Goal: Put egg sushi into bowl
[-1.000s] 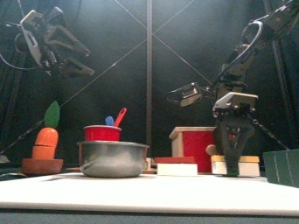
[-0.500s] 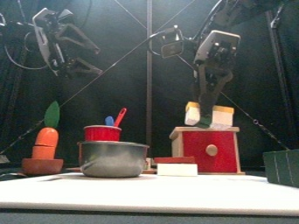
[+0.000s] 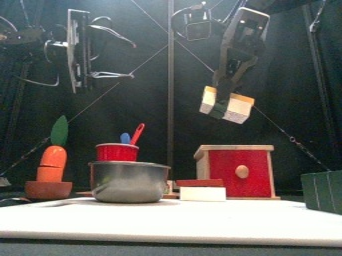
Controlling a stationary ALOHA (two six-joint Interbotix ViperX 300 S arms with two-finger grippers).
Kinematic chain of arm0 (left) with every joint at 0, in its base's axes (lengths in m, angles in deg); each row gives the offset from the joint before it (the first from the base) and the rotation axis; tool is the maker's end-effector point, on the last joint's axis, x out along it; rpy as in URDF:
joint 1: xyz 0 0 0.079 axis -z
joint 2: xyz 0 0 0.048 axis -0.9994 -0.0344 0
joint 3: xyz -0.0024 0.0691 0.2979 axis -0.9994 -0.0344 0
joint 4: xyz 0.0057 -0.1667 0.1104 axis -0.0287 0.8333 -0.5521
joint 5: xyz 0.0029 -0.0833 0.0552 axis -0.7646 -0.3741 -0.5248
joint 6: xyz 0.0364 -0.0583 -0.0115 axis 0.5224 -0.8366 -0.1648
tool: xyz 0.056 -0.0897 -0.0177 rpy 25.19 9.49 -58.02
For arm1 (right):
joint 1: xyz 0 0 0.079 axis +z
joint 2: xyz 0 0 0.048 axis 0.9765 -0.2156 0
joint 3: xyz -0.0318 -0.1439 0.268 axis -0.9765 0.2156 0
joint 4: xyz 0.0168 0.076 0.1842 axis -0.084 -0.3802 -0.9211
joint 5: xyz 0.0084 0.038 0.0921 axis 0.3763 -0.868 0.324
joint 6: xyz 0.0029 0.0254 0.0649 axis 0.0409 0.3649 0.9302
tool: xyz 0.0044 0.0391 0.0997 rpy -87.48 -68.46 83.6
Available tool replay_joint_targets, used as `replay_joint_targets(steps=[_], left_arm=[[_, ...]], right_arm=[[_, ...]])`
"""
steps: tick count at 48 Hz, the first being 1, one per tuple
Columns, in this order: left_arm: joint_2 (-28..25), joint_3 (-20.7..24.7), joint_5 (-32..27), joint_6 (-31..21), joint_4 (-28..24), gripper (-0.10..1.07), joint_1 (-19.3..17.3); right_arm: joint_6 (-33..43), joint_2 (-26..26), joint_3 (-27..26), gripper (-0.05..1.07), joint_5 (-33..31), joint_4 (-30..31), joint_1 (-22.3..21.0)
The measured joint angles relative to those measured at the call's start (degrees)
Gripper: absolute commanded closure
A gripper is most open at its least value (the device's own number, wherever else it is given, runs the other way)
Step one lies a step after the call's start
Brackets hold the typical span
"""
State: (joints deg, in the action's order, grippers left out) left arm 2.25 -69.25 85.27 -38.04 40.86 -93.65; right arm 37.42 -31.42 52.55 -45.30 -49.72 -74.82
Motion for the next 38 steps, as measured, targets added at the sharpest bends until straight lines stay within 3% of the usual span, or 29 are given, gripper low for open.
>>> replay_joint_targets(steps=[10, 24, 33, 38], left_arm=[[-6.3, 0.4, 4.9, -0.2, 11.9, 0.04, 3.0], [-13.7, 4.8, 4.7, -0.2, 14.1, 0.04, 5.3], [-14.2, 7.4, -0.3, -0.1, 14.6, 0.04, 4.9], [-14.1, 9.7, -7.9, -0.1, 15.6, 0.04, 4.1]], right_arm=[[0.0, -0.2, -1.1, 0.40, 1.2, 3.2, 0.1], [0.2, -1.1, -1.7, 0.40, 1.4, 3.5, -0.1], [0.2, -1.1, -1.6, 0.40, 1.5, 3.5, -0.1], [0.1, -1.1, -1.6, 0.40, 1.5, 3.5, -0.1]])
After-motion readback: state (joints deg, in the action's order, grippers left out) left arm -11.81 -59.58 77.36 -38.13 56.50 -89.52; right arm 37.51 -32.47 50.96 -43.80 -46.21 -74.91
